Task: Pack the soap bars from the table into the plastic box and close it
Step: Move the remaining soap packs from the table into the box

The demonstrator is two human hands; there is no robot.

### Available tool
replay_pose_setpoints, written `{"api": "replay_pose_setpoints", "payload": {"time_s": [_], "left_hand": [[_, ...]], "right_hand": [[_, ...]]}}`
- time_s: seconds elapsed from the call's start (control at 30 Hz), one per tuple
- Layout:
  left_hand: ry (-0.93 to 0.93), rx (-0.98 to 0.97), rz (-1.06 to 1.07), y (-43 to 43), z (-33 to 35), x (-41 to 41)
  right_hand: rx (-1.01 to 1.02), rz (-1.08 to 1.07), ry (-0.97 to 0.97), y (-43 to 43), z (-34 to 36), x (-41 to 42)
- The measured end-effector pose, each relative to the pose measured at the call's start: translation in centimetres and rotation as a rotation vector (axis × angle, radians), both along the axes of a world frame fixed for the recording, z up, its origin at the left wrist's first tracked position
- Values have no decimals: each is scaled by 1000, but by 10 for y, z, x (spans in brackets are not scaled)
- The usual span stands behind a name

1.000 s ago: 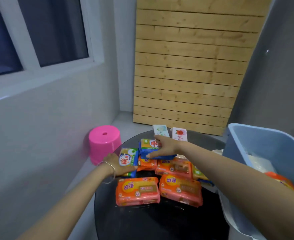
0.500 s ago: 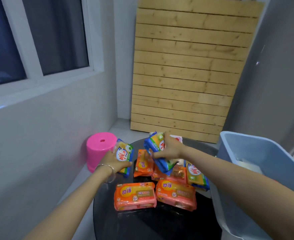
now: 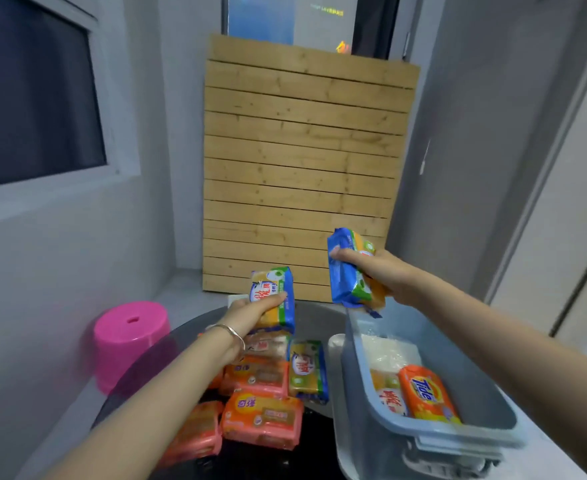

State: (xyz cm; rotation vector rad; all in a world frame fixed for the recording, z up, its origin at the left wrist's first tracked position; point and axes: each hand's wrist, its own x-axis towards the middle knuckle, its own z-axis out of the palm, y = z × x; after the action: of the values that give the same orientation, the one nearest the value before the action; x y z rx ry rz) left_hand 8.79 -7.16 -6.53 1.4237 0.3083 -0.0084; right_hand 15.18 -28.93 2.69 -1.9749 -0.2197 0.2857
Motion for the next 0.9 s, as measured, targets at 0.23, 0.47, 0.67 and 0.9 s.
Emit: {"api": "replay_pose_setpoints", "payload": {"time_s": [0.23,0.47,0.67,0.9], "left_hand": [[-14,-35,-22,-44,-1,13],[-21,-12,-16,-48,2,12],[-30,8,-17,-55,4,15],[-38,-26,-113,-96,17,28]], "right_hand": [[-111,-165,223,-56,-62,28],[-224,-151,353,-47,-104,50],[-403,-24,335,-60,-103,46],[-231,117,-111,-86,-48,31]]}}
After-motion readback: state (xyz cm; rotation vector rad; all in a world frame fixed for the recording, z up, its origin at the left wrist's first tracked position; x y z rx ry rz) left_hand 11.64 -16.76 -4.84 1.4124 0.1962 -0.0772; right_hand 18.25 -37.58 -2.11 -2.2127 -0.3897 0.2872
